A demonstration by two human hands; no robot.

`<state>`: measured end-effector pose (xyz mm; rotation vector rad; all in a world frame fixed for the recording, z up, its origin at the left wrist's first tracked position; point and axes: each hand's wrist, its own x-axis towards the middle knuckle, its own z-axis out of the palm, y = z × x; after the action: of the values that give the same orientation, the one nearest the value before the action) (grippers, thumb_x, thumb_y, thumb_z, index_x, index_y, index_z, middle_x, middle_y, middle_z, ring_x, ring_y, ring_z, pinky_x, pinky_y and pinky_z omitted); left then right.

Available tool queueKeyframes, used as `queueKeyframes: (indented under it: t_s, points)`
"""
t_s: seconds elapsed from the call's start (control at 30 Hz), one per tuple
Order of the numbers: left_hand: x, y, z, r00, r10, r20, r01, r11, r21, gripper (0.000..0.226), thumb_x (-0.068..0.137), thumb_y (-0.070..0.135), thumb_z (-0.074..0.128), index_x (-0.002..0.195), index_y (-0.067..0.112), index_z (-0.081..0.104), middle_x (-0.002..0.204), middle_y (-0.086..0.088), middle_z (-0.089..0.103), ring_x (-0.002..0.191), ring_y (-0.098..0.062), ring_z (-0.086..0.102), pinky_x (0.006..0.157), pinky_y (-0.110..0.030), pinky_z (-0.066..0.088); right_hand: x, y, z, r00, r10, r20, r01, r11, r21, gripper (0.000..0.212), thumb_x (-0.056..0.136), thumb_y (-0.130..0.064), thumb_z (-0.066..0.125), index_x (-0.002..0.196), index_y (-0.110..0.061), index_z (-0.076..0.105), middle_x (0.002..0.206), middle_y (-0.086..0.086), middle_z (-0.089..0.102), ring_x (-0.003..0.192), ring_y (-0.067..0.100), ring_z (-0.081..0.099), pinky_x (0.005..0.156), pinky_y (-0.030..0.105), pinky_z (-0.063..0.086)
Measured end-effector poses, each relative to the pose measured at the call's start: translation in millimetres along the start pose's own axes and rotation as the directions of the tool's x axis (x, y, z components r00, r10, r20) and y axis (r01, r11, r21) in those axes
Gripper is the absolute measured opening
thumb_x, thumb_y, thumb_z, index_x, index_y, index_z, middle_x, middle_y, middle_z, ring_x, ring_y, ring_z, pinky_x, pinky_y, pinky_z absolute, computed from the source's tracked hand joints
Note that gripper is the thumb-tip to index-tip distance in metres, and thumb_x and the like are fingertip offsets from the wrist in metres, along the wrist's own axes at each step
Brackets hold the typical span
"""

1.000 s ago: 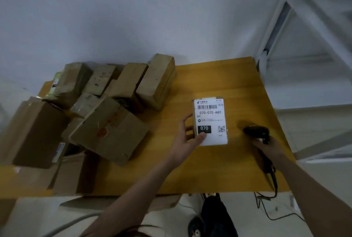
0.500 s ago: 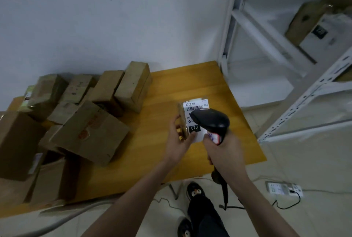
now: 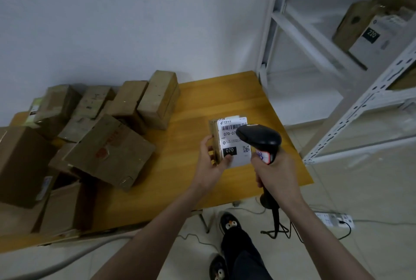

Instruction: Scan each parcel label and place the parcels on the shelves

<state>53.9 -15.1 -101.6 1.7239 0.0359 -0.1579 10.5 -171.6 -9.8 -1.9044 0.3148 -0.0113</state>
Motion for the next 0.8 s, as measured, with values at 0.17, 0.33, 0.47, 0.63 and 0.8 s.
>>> queueKeyframes:
  t_s: [0.17,0.33,0.47,0.63,0.8]
  points:
    - [-2.9,-1.2,-26.0,0.998,0.005,-0.065,-0.004,1.0,0.018,0.064,0.088,0.02,0.07,0.129,0.043,0.026,0.123,0.0,0.056,0.107,-0.016,0.062,0.076,-0.021,0.055,46.5,32.5,14.2,0.993,0.115,-0.038,-0.115,0.993,-0.013,0.013,0.088,-0.006,0.056,0.078,0.003,0.055,0.056,0.013,0.052,0.041,0.017,0.048,0.042,0.024,0.042]
    - [-7.2,2.7,-59.3,0.989,-0.011,-0.15,0.014,1.0,0.018,0.065,0.08,0.034,0.07,0.129,0.044,0.028,0.123,0.002,0.057,0.106,-0.013,0.063,0.079,-0.025,0.056,115.6,99.8,55.1,0.938,0.332,0.104,-0.324,0.942,-0.083,0.014,0.091,-0.004,0.053,0.076,-0.003,0.052,0.056,0.013,0.05,0.045,0.025,0.047,0.05,0.034,0.043]
    - [-7.9,7.3,-79.4,0.984,-0.031,-0.178,0.029,0.999,-0.014,0.068,0.088,0.023,0.07,0.135,0.036,0.023,0.122,0.004,0.055,0.103,-0.01,0.063,0.075,-0.022,0.055,141.0,137.4,81.4,0.881,0.439,0.177,-0.4,0.89,-0.217,0.025,0.095,-0.009,0.052,0.071,-0.006,0.049,0.057,0.011,0.046,0.048,0.025,0.044,0.054,0.034,0.04]
    - [-8.3,12.7,-89.1,0.982,-0.041,-0.187,0.041,0.999,-0.006,0.069,0.088,0.023,0.069,0.137,0.036,0.022,0.123,0.009,0.052,0.099,0.009,0.06,0.074,-0.014,0.052,153.0,160.6,93.5,0.886,0.424,0.19,-0.36,0.885,-0.296,0.019,0.095,-0.014,0.057,0.08,-0.006,0.051,0.062,0.009,0.043,0.055,0.023,0.042,0.053,0.033,0.034]
    - [-10.4,18.3,-84.8,0.987,-0.043,-0.155,0.041,0.999,-0.015,0.068,0.089,0.02,0.068,0.137,0.035,0.022,0.124,0.005,0.053,0.098,0.011,0.06,0.075,-0.015,0.052,147.3,156.1,90.5,0.894,0.418,0.163,-0.353,0.879,-0.321,0.033,0.092,-0.024,0.062,0.1,0.006,0.052,0.074,0.012,0.05,0.069,0.027,0.05,0.063,0.041,0.043]
